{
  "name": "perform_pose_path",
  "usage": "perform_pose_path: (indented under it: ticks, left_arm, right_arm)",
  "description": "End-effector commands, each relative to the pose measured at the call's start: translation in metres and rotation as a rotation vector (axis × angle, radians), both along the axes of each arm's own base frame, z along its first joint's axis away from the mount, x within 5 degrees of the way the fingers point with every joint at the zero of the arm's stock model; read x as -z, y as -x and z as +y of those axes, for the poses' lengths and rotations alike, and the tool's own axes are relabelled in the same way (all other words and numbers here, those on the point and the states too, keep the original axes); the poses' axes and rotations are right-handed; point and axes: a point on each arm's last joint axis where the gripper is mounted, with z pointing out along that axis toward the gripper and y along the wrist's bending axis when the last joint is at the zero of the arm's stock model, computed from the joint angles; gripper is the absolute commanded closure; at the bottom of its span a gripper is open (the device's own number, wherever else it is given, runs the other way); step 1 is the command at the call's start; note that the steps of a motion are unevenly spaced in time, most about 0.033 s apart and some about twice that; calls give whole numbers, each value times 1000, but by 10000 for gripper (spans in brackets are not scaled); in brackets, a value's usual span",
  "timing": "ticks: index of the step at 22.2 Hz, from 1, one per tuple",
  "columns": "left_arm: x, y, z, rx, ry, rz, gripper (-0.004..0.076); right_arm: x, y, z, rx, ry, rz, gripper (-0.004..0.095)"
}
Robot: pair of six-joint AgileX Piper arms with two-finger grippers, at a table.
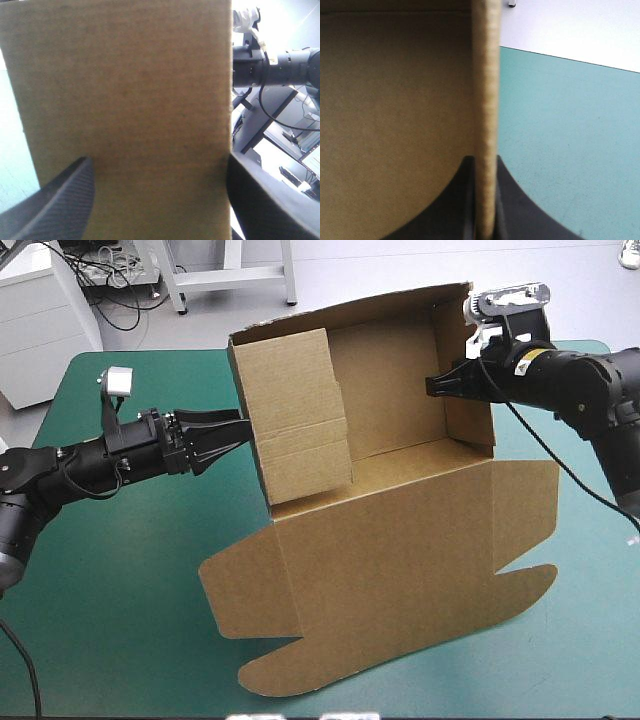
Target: Fold the box
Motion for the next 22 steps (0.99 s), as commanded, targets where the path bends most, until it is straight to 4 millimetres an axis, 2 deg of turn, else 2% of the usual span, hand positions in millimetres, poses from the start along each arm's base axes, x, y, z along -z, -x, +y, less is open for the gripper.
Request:
perform_pose_path:
  ticks: [1,3,8,19,22]
  left_arm:
    - [-25,18,-6,108,75,-67,196]
    - [-26,19,-11,123,68,-72,196]
    - [-20,8,-17,-1,-5,-16,197]
    - [-64,4,-43,-253,-345,-13,198]
    - [-66,-2,-53,-287,-440,-2,201]
  right_arm:
    - [-25,11,0,0,-92,-120,927]
    - [-25,11,0,2,-96,-120,927]
    - [-26,11,0,11,-109,-124,927]
    - [-16,-3,3,42,-126,-90,927]
    - [-16,-3,3,49,-140,-86,927]
